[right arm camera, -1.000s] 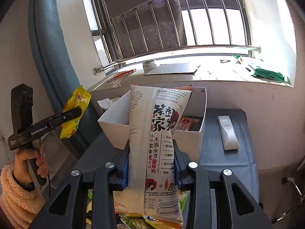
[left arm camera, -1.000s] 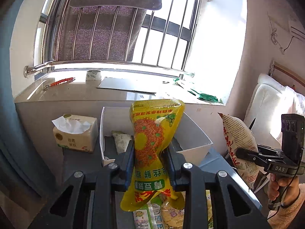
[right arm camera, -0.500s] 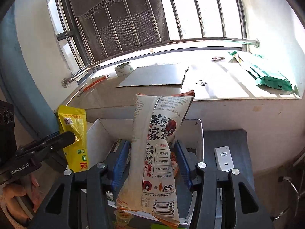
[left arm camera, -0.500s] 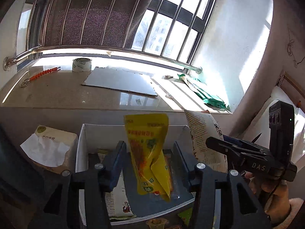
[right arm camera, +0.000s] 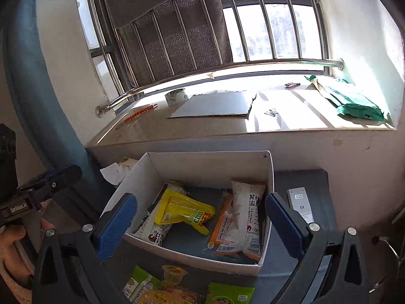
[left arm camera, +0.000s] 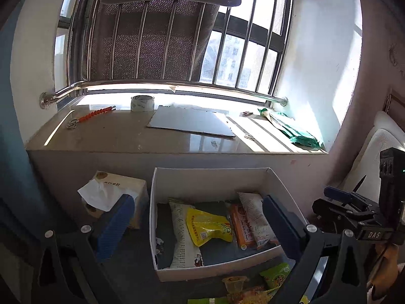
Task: Organize snacks
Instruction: 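Grasp the yellow potato-chip bag with the right tool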
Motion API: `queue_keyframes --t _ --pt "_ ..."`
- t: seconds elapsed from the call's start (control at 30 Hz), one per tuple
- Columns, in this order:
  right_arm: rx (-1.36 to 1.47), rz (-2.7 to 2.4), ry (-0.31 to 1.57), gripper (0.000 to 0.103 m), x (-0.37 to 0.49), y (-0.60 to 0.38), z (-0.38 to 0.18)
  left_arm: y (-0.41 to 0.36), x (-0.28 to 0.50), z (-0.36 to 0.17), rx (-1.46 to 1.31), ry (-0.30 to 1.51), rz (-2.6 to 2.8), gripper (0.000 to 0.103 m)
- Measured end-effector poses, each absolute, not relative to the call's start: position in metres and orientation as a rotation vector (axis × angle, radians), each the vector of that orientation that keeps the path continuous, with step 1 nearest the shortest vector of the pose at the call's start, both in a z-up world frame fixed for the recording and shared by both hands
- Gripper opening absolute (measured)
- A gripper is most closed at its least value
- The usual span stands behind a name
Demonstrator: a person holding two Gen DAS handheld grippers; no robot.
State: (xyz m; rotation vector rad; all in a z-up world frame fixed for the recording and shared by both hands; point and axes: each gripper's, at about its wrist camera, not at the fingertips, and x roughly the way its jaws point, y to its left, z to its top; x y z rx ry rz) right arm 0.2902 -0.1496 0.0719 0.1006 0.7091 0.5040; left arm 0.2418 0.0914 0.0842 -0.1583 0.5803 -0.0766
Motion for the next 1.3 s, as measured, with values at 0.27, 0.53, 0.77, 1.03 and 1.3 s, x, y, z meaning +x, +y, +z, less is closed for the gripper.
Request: queue_keyframes --t 0.27,0.53,0.77,1.03,1.3 --pt "0.128 0.645 0.632 0.103 0.186 -0.176 0.068 0.066 0.148 0.059 -0.106 0.577 -0.153 0.103" --pt "0.164 0.648 0.575 0.103 0.085 -0.215 0.029 0.044 0.065 -0.007 -0.148 0.616 -0.169 0.103" --pt "0.220 0.628 0.721 0.103 0.052 -0.241 -0.023 0.033 0.023 -0.054 -0.227 0.688 -0.137 0.103" --pt "0.305 0.614 0.805 0.103 0.067 -0.236 -0.051 0.033 0.016 -0.065 -0.263 0.705 -0.147 0.103" --pt "0.339 0.563 0.925 0.103 0.122 -0.215 -0.074 0.032 0.017 -0.067 -0.268 0.708 -0.165 0.103"
